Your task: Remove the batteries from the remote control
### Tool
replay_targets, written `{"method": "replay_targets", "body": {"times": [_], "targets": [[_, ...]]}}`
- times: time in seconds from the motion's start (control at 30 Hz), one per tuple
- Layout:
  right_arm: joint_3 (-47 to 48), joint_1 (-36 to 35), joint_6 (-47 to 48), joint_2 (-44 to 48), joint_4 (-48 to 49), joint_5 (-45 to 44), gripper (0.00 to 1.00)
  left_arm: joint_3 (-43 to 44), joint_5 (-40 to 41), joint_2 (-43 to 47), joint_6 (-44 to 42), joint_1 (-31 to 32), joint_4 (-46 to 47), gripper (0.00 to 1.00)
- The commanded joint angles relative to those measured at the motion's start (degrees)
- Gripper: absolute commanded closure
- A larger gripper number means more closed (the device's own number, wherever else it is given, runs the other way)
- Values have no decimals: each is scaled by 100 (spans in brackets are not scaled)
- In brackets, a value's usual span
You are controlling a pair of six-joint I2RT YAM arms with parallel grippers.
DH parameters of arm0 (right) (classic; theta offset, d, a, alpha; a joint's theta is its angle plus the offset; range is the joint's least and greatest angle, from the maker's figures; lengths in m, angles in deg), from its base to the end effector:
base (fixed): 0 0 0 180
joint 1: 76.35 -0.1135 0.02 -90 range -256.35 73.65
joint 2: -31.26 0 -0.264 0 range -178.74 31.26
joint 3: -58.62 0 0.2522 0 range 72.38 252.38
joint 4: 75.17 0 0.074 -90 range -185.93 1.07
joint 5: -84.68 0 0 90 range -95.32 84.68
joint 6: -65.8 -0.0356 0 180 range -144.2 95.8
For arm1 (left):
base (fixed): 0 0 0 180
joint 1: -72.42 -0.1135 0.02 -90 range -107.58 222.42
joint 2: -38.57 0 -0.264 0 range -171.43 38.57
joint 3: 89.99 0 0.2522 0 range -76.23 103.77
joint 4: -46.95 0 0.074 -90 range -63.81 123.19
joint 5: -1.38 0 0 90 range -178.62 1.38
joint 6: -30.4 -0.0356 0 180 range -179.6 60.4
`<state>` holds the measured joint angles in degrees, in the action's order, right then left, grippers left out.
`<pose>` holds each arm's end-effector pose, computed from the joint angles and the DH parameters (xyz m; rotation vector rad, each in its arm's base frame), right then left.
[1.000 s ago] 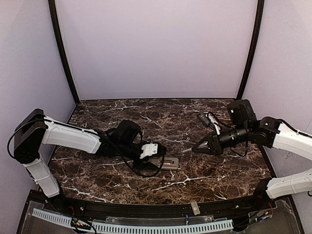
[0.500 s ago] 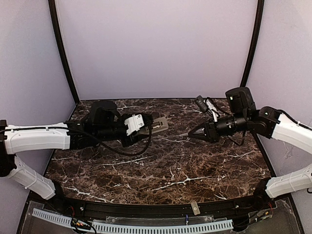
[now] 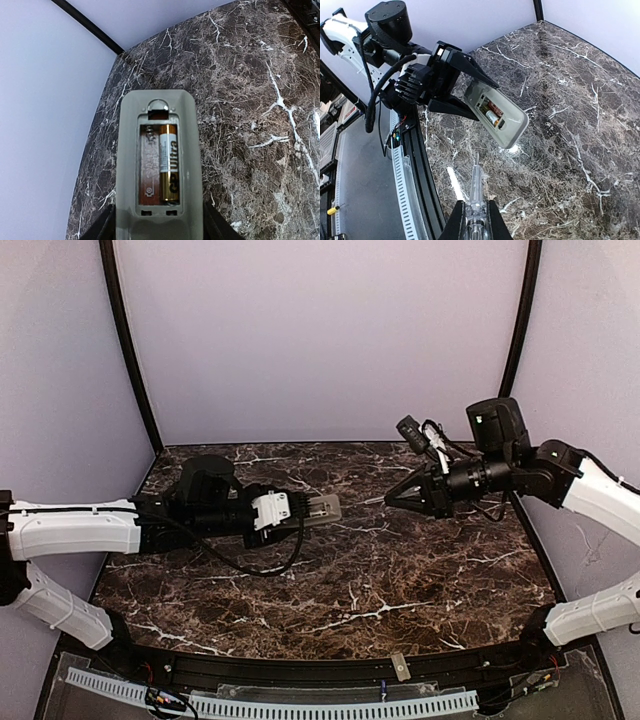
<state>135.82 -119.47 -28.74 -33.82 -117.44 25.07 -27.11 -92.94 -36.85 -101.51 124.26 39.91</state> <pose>0.1672 0.1812 0.3533 -1.0361 1.9342 1.0428 0.1850 -0.2398 0.2775 1.4328 1.2721 -0.1889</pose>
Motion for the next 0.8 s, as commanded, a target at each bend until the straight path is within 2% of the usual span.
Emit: {"method": "replay_targets", "body": {"times": [0.0, 0.07, 0.17, 0.33, 0.53, 0.77], "targets": [[516, -9, 611, -225, -550, 111, 100, -220, -389, -17, -326, -50, 312, 100], [753, -12, 739, -432, -761, 100, 100, -267, -574, -99, -702, -58, 228, 100], [1095, -36, 924, -736, -1048, 160, 100, -286, -604, -135, -717, -60, 204, 100], [1843, -146, 1336, -1306, -1743, 14, 100, -441, -786, 3, -375, -88, 384, 100], [2546, -296, 1608, -1770, -2337, -161, 100, -736, -536, 175, 56, -103, 650, 100], [2922, -377, 1881, -2051, -2780, -321, 100, -939, -874, 402, -391, -104, 773, 100]]}}
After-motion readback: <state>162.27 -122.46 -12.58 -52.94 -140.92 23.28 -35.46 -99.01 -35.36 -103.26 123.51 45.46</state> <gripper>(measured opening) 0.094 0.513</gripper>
